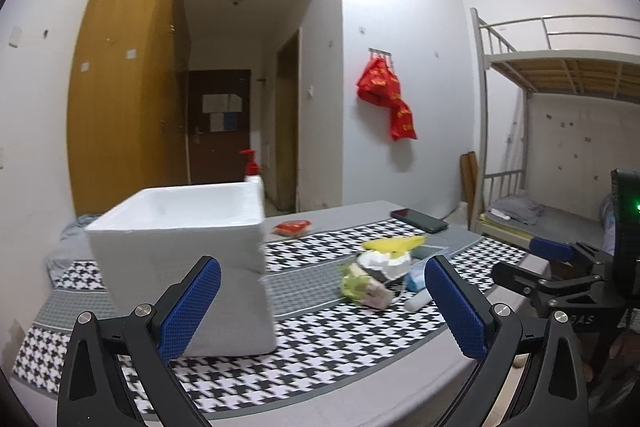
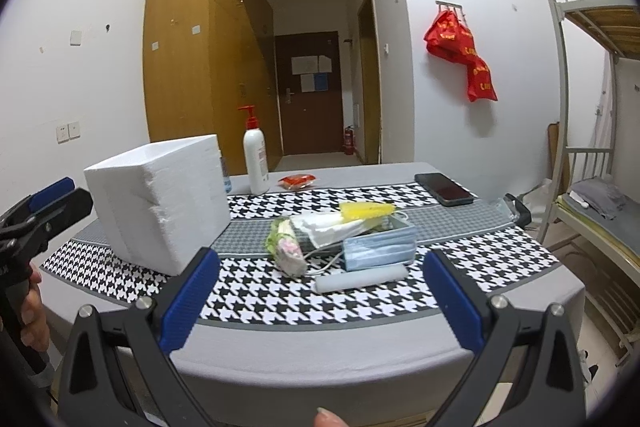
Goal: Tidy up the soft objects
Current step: 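Move the left gripper to the green tissue pack and close on it, then grasp the blue face mask with the right gripper while the left gripper lifts the tissue pack, then lift the blue face mask up off the cloth pile with the right gripper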
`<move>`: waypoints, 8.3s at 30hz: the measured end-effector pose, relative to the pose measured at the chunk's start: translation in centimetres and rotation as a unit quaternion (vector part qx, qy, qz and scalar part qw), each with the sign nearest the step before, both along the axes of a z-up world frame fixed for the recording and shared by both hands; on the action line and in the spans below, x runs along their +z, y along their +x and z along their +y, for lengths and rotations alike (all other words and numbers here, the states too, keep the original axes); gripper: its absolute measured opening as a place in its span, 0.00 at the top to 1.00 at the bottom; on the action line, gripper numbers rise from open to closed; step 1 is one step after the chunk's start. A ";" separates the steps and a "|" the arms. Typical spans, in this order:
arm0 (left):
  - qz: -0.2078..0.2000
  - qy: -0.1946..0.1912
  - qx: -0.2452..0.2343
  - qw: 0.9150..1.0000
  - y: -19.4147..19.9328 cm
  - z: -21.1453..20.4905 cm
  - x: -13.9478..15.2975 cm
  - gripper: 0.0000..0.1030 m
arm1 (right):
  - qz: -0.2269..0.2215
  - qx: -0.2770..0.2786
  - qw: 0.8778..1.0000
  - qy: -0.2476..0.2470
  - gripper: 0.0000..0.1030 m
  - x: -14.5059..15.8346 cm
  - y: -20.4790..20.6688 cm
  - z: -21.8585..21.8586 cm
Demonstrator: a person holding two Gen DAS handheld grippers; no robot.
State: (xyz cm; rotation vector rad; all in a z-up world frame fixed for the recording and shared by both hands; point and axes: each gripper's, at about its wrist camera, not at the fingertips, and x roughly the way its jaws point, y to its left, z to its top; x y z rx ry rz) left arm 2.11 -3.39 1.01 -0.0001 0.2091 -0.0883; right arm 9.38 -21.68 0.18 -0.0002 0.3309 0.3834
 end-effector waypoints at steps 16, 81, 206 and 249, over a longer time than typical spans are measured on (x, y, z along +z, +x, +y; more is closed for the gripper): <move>0.073 0.007 -0.058 0.996 5.9 -5.1 -1.0 0.01 | 0.038 -0.035 0.999 -0.005 0.00 -1.4 4.5 -2.8; 0.315 -0.023 0.081 0.945 21.6 -3.6 -8.5 0.45 | 0.130 -0.011 0.991 -0.033 0.00 -5.5 14.0 -4.3; 0.202 -0.074 -0.045 0.976 16.2 -3.4 -1.8 0.74 | 0.007 0.013 1.000 0.010 0.86 8.2 11.2 -6.1; 0.248 -0.113 -0.061 0.960 21.0 -5.0 -4.5 0.77 | -0.007 0.053 0.998 0.022 0.86 10.1 9.4 -4.9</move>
